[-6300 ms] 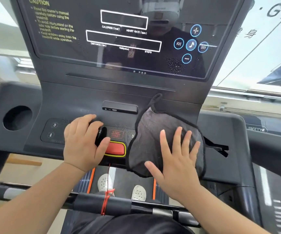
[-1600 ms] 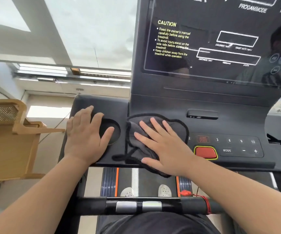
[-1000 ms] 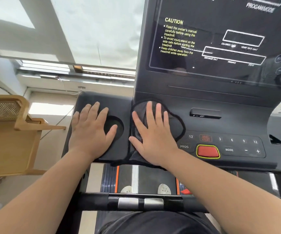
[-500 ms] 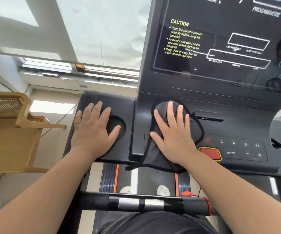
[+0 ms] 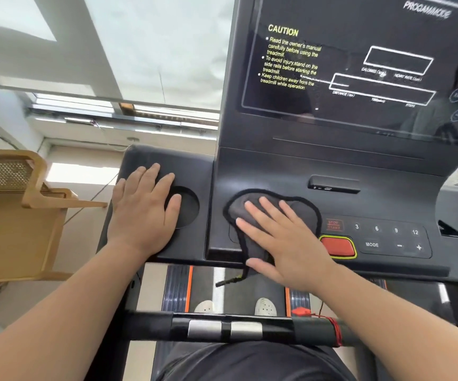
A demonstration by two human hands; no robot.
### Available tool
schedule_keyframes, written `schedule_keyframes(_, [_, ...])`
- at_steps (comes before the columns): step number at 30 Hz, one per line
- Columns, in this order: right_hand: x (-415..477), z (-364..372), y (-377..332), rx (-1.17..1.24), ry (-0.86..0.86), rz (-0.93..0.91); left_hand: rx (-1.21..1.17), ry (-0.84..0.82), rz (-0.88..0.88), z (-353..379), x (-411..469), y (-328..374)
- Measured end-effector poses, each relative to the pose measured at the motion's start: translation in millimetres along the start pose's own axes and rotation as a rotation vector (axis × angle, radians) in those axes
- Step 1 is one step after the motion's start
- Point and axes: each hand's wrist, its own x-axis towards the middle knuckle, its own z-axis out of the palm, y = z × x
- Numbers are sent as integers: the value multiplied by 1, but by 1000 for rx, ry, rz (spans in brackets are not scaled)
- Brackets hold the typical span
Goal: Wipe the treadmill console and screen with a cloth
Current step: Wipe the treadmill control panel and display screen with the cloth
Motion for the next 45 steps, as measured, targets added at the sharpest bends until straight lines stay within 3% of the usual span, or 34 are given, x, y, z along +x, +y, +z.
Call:
schedule_keyframes(4, [21,-16,25,64,-15,210,11,-8,2,0,0,0])
schedule_keyframes(8, [64,-23,-12,68,35,364,27,-13,-3,1,0,1])
schedule_keyframes(13, [66,-17,-53,80,71,127,40,-20,3,-1,0,2])
schedule_keyframes(16, [28,-1,-48,20,62,108,35,-20,-2,-1,1,2])
schedule_keyframes(21, [-28,15,-6,-2,43,370,36,-9,-2,1,1,2])
schedule_keyframes(25, [-6,5,-27,52,50,536,39,-12,-3,2,1,1])
schedule_keyframes(30, [46,-4,-71,34,78,218,48,-9,-4,2,0,2])
schedule_keyframes(34, [37,0,-61,-31,68,71,50,-11,-4,0,0,3])
schedule_keyframes(41, [-37,12,12,-143,-66,199,35,-17,-3,0,0,1])
schedule_keyframes(45, [-17,0,-4,-50,-60,328,34,-30,-8,0,0,2])
